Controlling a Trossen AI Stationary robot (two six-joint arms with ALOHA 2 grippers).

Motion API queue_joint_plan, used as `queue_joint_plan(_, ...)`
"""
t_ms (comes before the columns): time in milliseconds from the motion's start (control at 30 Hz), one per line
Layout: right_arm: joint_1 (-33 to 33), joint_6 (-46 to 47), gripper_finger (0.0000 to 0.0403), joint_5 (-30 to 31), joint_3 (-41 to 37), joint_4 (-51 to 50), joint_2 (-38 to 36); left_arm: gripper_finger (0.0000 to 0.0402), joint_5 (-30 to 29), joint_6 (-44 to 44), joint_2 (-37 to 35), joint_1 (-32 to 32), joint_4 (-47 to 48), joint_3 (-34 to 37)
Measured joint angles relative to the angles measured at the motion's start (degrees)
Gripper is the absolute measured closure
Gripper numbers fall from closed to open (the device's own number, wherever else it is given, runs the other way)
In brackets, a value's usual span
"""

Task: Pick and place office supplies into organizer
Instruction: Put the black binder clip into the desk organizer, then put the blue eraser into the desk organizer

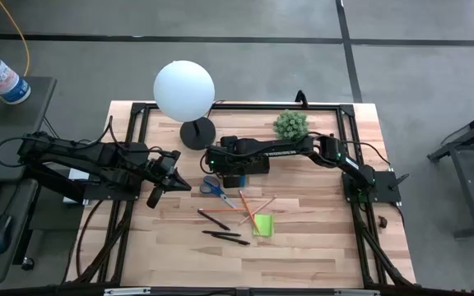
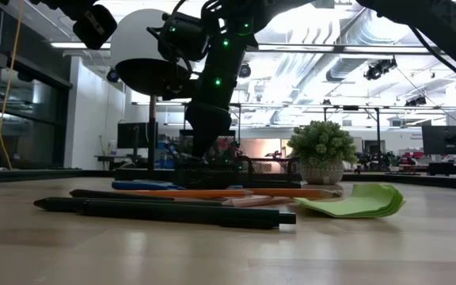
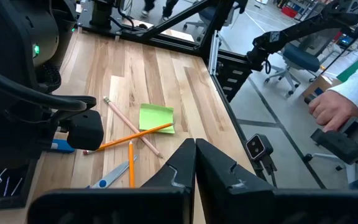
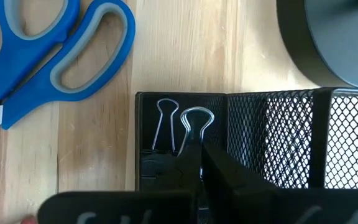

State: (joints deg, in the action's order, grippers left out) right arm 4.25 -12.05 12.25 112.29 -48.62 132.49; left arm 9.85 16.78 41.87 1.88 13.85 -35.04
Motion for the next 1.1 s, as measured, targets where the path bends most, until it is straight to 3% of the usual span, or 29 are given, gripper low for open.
queue_joint_plan(333, 0.0, 0.0, 0.0321, 1.0, 0.0, 0.0, 0.0, 0.0401, 0.0, 0.0, 0.0, 0.0, 0.0, 0.0)
queue_joint_plan(500, 0.0, 0.1, 0.0299, 1.2, 0.1, -0.4, 0.0, 0.0401, 0.0, 0.0, 0.0, 0.0, 0.0, 0.0)
queue_joint_plan(767, -0.4, 0.2, 0.0310, 3.4, 4.4, -4.7, 0.0, 0.0401, 0.0, 0.0, 0.0, 0.0, 0.0, 0.0)
queue_joint_plan(1100, -2.8, 6.2, 0.0341, -3.1, 13.8, -14.6, 0.0, 0.0401, 0.0, -0.6, 0.0, 0.0, 0.0, 0.0)
